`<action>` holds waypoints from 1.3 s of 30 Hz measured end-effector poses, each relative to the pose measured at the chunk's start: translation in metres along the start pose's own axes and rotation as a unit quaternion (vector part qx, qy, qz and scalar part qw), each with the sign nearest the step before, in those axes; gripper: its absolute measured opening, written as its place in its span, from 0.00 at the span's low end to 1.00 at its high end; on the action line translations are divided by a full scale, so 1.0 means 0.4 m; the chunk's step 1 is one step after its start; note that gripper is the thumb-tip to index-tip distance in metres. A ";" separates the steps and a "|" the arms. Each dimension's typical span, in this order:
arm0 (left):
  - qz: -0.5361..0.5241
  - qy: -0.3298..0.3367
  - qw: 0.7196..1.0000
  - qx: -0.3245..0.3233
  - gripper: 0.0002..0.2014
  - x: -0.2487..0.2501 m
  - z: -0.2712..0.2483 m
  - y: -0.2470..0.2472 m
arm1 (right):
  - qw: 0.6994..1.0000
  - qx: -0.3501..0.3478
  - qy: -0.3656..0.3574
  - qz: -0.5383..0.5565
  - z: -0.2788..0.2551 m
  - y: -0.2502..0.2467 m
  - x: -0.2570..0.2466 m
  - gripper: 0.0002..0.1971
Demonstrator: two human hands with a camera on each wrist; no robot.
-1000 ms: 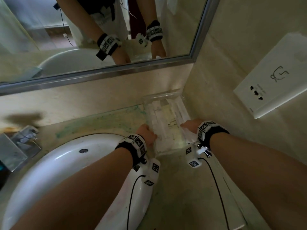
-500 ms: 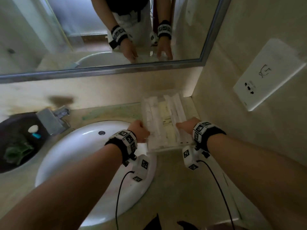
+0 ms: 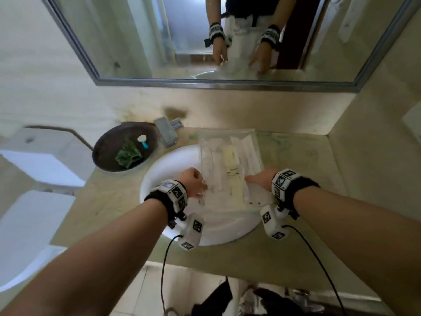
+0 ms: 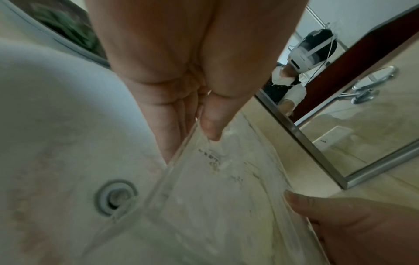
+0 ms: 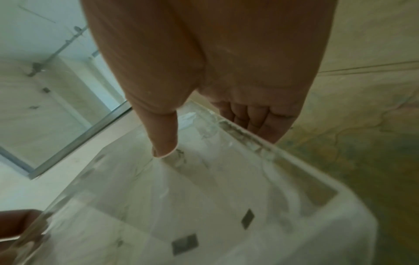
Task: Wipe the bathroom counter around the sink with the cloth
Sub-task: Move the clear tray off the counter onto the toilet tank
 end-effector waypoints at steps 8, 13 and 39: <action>-0.002 -0.016 1.000 -0.009 0.14 -0.211 -0.068 -0.249 | 0.998 0.001 0.002 -0.055 -0.124 0.236 -0.181 0.41; -0.014 -0.017 1.000 -0.021 0.14 -0.365 -0.094 -0.423 | 0.997 0.001 -0.004 -0.077 -0.190 0.415 -0.308 0.44; -0.003 -0.103 0.994 -0.017 0.10 -0.704 -0.050 -0.871 | 0.987 -0.088 -0.010 -0.136 -0.234 0.848 -0.659 0.43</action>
Point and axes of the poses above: each hand's wrist, its own z-axis towards the middle knuckle, its own y-axis out of the palm, x = y × z, the point moved 2 cm from there along z, towards the middle knuckle, and after that the axes turned 4 degrees about -y, right-handed, at the moved point
